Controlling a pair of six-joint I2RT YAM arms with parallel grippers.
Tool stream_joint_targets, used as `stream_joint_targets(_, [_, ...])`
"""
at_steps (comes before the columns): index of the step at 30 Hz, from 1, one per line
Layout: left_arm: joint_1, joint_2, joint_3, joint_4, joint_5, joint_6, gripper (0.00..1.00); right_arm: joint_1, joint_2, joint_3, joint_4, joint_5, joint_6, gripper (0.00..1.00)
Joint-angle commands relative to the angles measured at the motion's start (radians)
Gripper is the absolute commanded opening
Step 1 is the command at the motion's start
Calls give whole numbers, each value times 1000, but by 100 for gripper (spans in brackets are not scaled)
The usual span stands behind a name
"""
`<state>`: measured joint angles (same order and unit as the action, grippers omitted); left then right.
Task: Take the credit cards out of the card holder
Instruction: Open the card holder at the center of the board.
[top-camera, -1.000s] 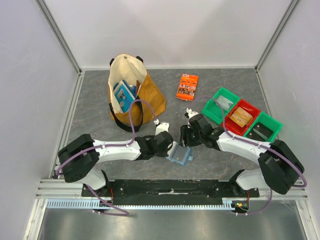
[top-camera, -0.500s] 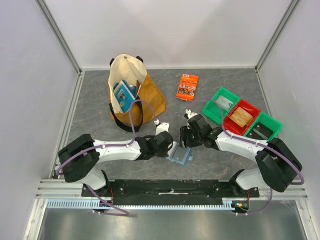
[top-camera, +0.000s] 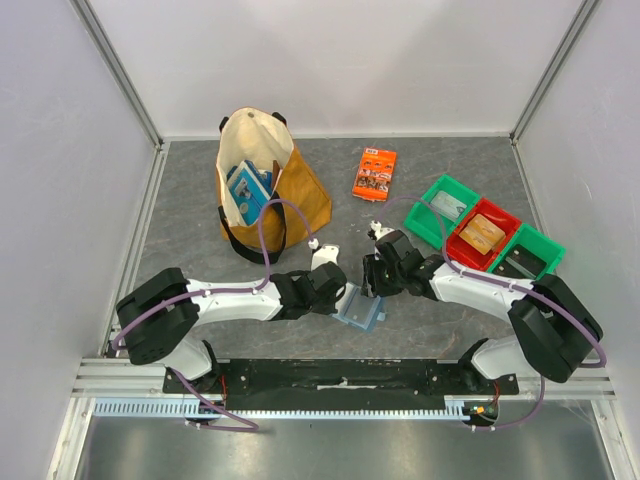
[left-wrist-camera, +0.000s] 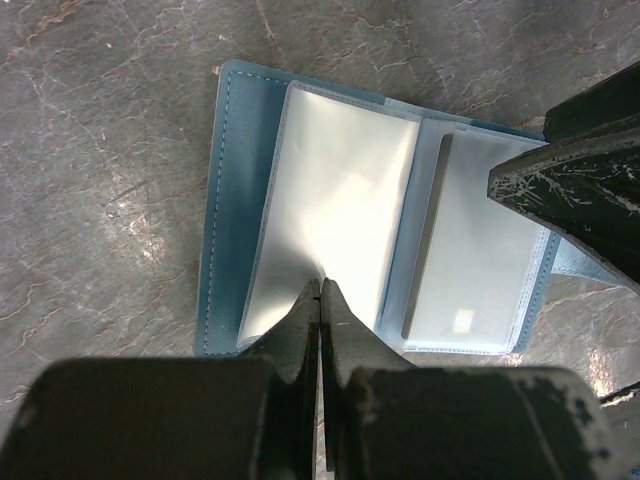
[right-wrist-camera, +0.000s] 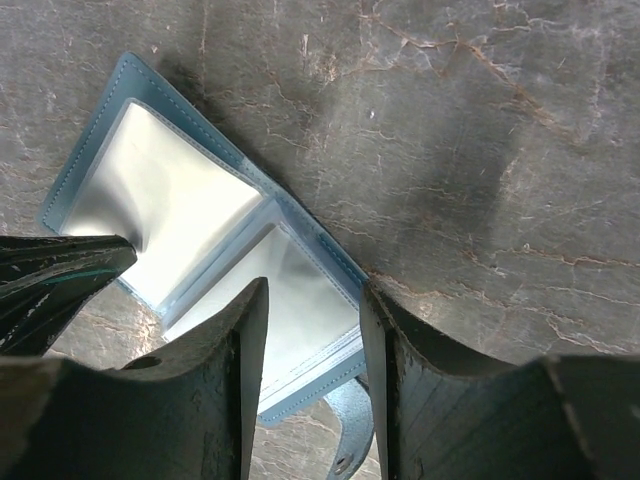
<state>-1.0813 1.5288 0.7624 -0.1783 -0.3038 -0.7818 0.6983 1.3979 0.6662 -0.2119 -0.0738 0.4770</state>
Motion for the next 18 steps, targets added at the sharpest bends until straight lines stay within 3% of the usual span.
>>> stream_joint_targets(1, [1, 4, 0, 28, 3, -28, 2, 0, -16, 7, -14, -18, -12, 47])
stream_joint_targets(18, [3, -1, -2, 31, 5, -30, 2, -2, -56, 49, -47, -55, -21, 36])
